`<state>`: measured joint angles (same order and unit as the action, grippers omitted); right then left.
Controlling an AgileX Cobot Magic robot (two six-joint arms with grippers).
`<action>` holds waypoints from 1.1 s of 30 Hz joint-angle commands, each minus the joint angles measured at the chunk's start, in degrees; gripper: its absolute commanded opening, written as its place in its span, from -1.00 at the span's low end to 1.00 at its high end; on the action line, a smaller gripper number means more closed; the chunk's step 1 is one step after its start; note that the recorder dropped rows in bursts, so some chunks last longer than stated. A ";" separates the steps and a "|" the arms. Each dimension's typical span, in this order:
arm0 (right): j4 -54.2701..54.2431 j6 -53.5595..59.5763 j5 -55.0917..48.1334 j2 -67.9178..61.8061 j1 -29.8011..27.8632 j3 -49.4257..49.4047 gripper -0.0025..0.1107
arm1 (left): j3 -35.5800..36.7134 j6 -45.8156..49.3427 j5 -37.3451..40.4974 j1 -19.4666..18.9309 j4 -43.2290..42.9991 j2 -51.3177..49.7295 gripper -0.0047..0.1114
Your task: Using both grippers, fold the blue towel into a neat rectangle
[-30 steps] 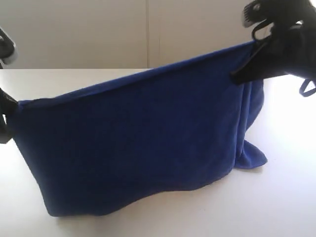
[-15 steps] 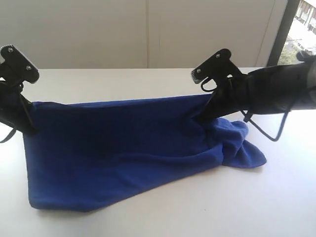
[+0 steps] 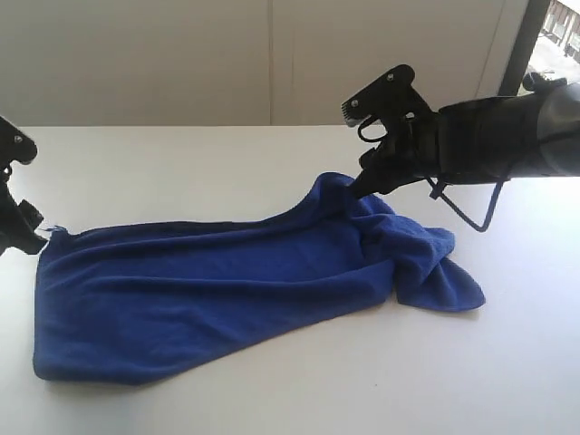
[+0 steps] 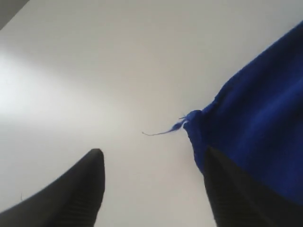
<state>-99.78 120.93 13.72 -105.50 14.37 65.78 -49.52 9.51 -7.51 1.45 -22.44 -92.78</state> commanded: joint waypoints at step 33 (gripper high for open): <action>89.02 -98.07 -71.74 4.61 -16.72 17.48 -0.96 | -43.36 38.45 43.66 26.68 67.77 -24.94 -0.92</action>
<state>-22.95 30.93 -48.64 -100.67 -1.72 80.86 -90.92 44.72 35.03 27.34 38.56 -114.13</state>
